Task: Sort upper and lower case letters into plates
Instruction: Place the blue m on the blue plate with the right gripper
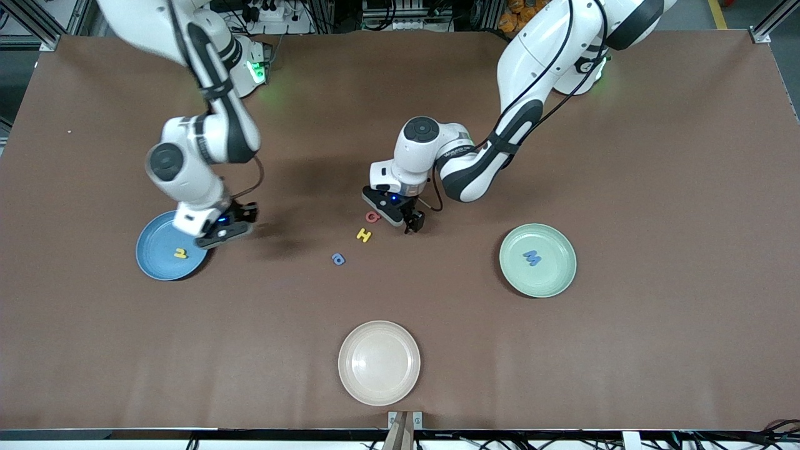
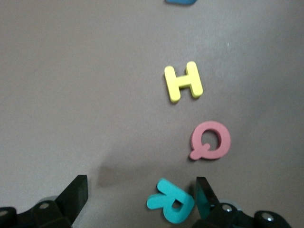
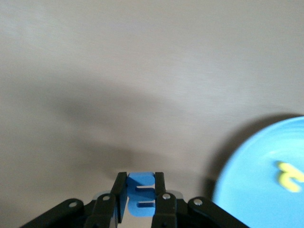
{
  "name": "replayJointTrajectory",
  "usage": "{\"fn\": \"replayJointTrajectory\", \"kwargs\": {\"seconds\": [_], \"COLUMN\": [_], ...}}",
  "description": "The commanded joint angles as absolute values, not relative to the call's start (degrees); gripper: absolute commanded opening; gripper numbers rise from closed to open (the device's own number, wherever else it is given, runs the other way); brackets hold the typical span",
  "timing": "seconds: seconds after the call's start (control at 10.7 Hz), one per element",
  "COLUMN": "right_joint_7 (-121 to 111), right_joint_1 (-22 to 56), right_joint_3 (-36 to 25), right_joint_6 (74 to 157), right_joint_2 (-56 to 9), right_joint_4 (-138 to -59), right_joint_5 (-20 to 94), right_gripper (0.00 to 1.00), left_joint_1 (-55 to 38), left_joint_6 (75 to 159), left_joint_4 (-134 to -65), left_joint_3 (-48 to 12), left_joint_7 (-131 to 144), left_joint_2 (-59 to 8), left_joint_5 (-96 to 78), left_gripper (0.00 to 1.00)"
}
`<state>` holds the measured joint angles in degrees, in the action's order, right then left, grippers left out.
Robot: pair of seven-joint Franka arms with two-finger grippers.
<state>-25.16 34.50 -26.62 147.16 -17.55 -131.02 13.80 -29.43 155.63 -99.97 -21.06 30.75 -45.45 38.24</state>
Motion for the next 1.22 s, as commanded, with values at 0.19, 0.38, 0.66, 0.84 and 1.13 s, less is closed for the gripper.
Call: {"fn": "replayJointTrajectory", "kwargs": {"seconds": [0.19,0.38,0.66,0.84,1.13], "right_joint_7": [-44.34,-48.85,-50.53,-51.06,-51.15], "right_joint_1": [22.36,18.91,16.00,15.82,14.94], "right_joint_3": [-26.10,-26.10,-25.93,-25.84,-25.84], "right_joint_6": [146.51,146.43,145.54,144.76,144.93], "right_joint_2": [-24.68,-25.49,-26.89,-26.98,-29.43], "right_joint_4": [-123.50,-122.61,-122.26,-120.68,-119.10], "right_joint_5": [14.15,14.15,14.50,14.50,14.76], "right_gripper": [0.00,0.00,1.00,1.00,1.00], "left_joint_1": [-28.56,-28.48,-28.48,-28.39,-28.48], "left_joint_6": [156.27,156.18,156.18,156.18,156.09], "left_joint_4": [-103.09,-103.10,-102.92,-102.92,-102.66], "left_joint_3": [-22.06,-22.32,-22.32,-22.32,-22.24], "left_joint_7": [32.34,32.08,32.17,32.17,32.08], "left_joint_2": [-43.86,-43.86,-43.95,-44.03,-44.30], "left_joint_5": [42.54,42.54,42.54,42.54,42.54], "left_gripper": [1.00,0.96,0.72,0.60,0.41]}}
